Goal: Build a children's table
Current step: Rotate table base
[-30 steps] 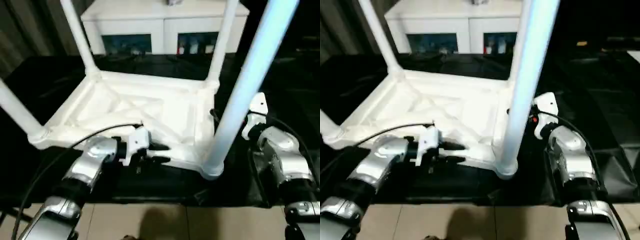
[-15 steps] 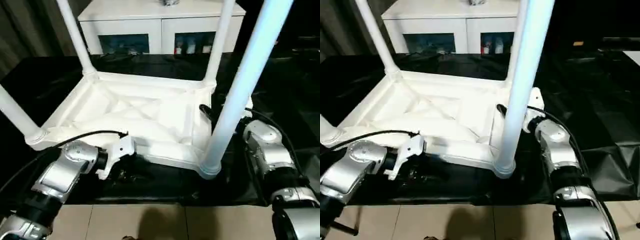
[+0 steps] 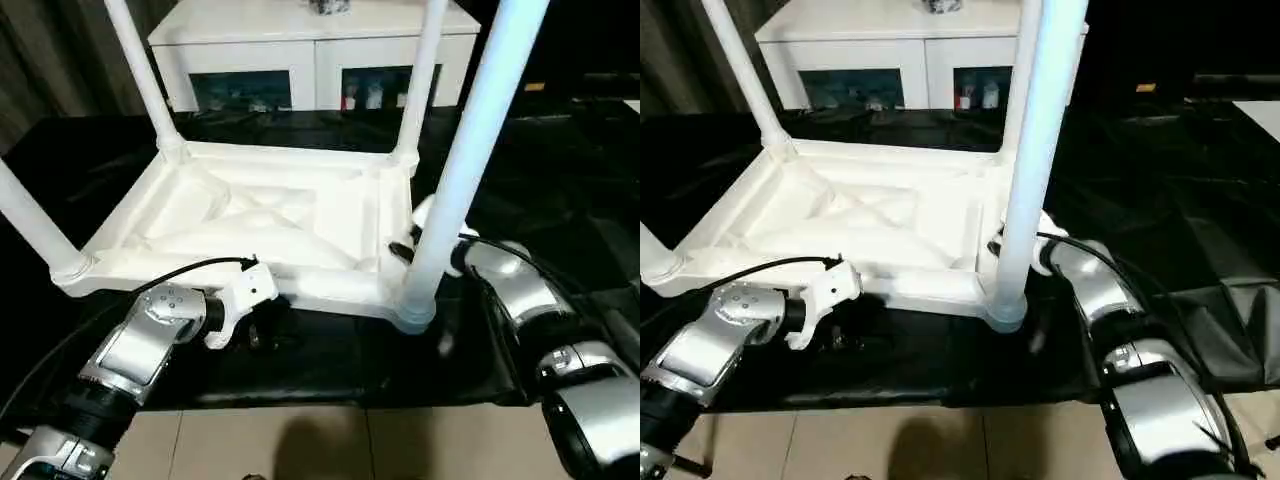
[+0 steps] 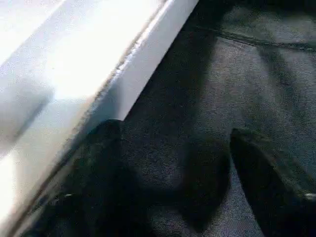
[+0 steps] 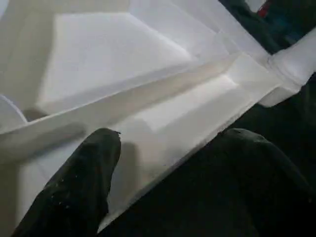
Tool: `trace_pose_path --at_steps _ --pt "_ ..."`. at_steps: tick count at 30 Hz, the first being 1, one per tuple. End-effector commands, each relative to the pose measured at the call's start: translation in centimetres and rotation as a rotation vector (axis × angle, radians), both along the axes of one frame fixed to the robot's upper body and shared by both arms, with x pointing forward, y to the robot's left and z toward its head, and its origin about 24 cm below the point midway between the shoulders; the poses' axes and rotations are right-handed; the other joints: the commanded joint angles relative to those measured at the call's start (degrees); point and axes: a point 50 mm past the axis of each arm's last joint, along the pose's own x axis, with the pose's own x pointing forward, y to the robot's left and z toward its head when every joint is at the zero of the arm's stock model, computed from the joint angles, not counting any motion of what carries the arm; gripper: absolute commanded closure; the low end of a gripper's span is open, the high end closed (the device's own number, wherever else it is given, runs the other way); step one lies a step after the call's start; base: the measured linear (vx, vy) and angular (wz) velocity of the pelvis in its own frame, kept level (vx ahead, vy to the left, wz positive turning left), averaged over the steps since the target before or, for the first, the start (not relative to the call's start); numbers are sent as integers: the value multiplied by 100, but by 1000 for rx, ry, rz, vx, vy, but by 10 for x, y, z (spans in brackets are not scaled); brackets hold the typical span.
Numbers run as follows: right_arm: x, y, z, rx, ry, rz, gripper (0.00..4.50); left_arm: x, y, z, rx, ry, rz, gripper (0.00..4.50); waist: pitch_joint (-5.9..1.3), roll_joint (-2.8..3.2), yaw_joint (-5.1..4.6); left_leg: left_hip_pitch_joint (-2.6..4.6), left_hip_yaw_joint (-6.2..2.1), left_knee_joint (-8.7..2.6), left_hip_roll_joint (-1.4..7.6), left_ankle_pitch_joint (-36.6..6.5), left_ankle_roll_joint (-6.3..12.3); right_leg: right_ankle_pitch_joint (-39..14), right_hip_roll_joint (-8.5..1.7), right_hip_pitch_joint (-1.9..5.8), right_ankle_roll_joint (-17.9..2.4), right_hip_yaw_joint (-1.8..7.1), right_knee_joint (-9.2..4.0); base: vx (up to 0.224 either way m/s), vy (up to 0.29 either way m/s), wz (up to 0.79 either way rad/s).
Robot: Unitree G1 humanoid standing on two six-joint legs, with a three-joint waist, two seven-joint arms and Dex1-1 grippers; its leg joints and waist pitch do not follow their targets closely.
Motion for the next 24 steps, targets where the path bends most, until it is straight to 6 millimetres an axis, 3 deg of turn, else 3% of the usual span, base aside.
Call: trace_pose_path --at_steps 1,5,14,24 --pt "2 -11 1 -81 25 -15 82 3 10 -1 52 -28 73 30 -408 -68 -13 220 -168 -448 252 -1516 107 -835 -49 171 -1513 81 -301 0 0 0" --pt "0 -18 -2 -124 91 8 82 6 12 -3 73 -46 105 3 -408 -45 0 215 -173 -441 254 -1548 136 -800 -46 177 -1517 78 -295 0 0 0" --pt "-12 -19 -18 -173 229 120 82 16 15 0 90 -104 172 3 -401 -48 22 230 -188 -459 270 -1835 56 -912 -47 168 -1509 72 -305 0 0 0" --pt "-31 -1 -29 -57 375 316 82 22 18 4 93 -147 233 3 -414 -74 71 225 -199 -466 284 -1794 125 -780 -52 181 -1498 72 -297 0 0 0"
